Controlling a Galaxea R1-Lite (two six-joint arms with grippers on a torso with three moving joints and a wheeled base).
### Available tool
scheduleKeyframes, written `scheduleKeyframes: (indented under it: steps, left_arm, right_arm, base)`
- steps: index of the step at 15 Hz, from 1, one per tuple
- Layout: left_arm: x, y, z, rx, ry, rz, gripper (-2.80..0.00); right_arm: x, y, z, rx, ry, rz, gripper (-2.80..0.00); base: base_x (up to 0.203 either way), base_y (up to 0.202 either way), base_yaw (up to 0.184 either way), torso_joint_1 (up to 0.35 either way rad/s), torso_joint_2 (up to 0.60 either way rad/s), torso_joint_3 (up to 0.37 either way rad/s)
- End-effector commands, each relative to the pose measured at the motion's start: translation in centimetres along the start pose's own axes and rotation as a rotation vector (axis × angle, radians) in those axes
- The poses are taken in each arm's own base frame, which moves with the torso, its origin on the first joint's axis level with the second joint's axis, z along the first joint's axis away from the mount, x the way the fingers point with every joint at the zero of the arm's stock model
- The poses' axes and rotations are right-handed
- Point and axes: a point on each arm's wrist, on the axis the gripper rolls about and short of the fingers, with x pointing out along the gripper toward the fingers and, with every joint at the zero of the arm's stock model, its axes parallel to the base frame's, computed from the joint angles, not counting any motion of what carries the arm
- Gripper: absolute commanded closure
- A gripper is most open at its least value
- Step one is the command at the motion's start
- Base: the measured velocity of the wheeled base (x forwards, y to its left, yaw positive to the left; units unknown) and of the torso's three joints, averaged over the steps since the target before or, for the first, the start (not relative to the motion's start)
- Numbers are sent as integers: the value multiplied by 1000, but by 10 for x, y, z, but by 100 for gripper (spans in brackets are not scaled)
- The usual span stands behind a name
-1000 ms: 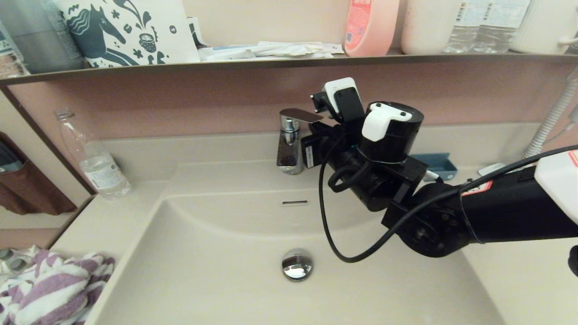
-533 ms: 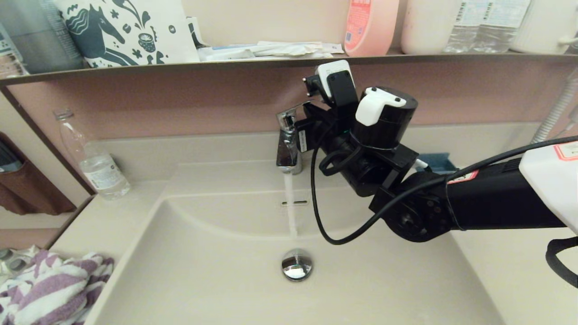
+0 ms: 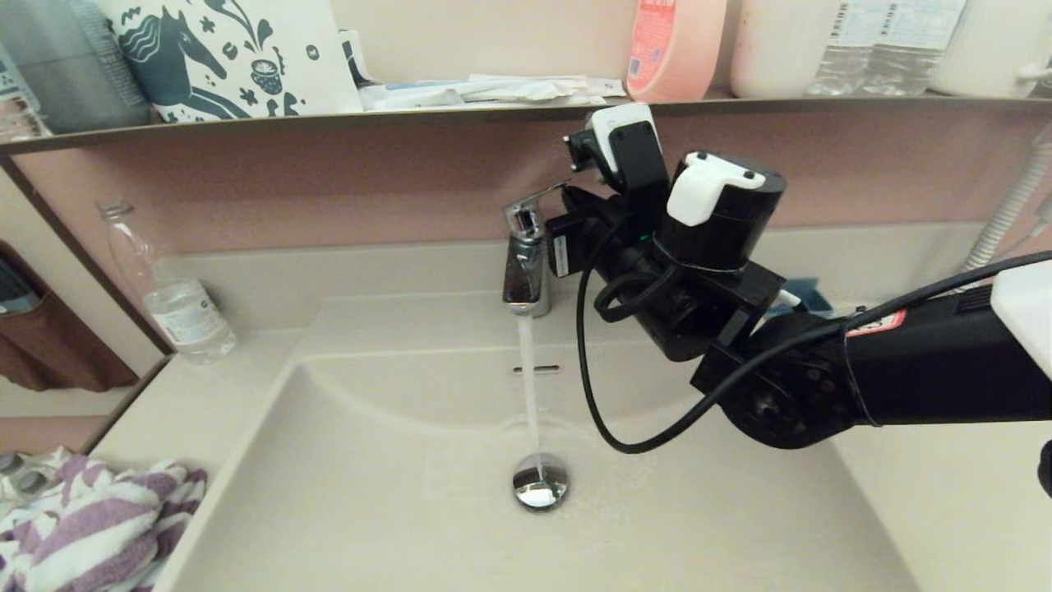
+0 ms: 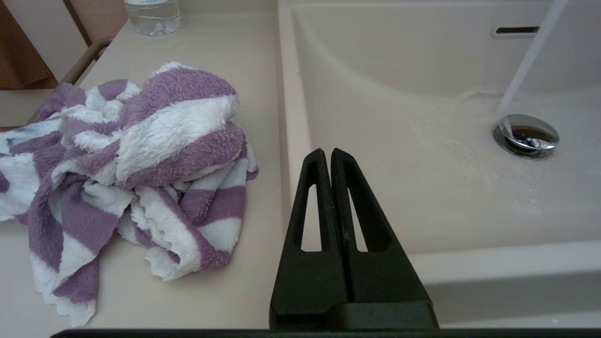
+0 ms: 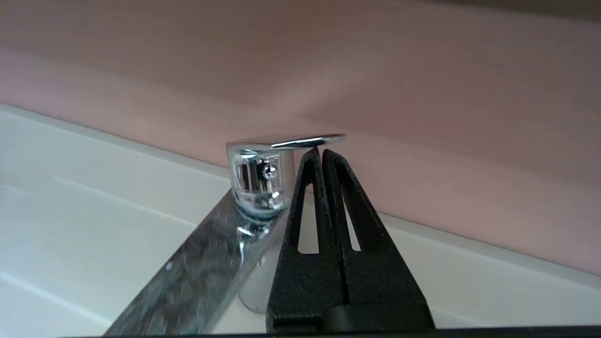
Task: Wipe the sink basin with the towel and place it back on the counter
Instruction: Turn on the faucet
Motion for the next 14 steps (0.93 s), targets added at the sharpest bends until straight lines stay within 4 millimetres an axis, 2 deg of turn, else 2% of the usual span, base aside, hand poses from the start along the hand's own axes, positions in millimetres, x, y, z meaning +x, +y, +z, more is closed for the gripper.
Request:
scheduleKeyframes:
  steps: [1, 3, 6, 10, 14]
  left_arm:
    - [0, 0, 0, 1, 0, 1, 0]
    - [0, 0, 0, 1, 0, 1, 0]
    - [0, 0, 0, -1, 0, 1, 0]
    - [0, 0, 0, -1, 0, 1, 0]
    - [0, 0, 0, 1, 0, 1, 0]
  right_arm:
    - [-20, -7, 3, -14, 38, 9, 0]
    - [-41, -12, 10, -18, 53, 24, 0]
    - [-53, -6, 34, -5, 1, 53, 0]
    - [-44, -6, 55, -5, -57, 42, 0]
    - [-27, 2, 44, -20, -25, 45, 0]
  base:
    - [0, 0, 0, 0, 0, 0]
    - [0, 0, 0, 0, 0, 0]
    - [0, 0, 0, 0, 0, 0]
    - [0, 0, 0, 0, 0, 0]
    - [0, 0, 0, 0, 0, 0]
